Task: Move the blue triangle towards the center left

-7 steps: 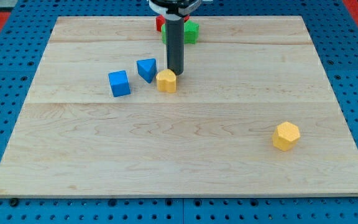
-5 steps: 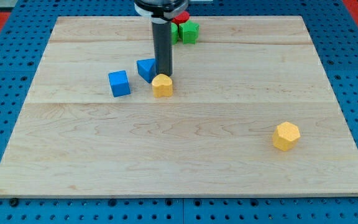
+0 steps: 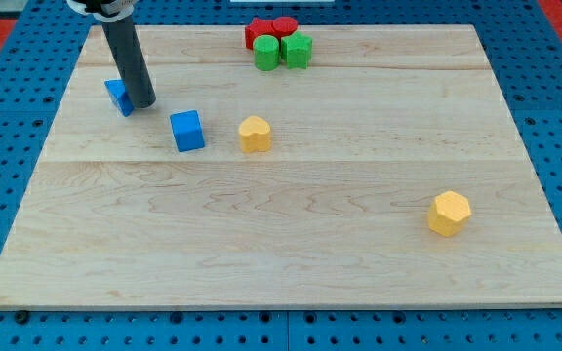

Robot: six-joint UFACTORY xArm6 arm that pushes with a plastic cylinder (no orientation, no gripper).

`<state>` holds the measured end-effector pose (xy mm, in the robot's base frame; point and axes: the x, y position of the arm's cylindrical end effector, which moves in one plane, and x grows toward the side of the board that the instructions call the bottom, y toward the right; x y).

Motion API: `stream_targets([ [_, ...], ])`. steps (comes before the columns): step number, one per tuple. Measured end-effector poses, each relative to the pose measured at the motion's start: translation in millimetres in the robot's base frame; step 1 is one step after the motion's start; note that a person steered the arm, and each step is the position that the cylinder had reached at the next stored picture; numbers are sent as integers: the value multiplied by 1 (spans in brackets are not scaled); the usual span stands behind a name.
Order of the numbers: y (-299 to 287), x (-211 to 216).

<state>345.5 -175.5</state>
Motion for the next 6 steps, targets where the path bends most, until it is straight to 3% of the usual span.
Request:
stream_targets([
  [2,17,-33],
  [4,-18,-5],
  [6,-44,-3],
])
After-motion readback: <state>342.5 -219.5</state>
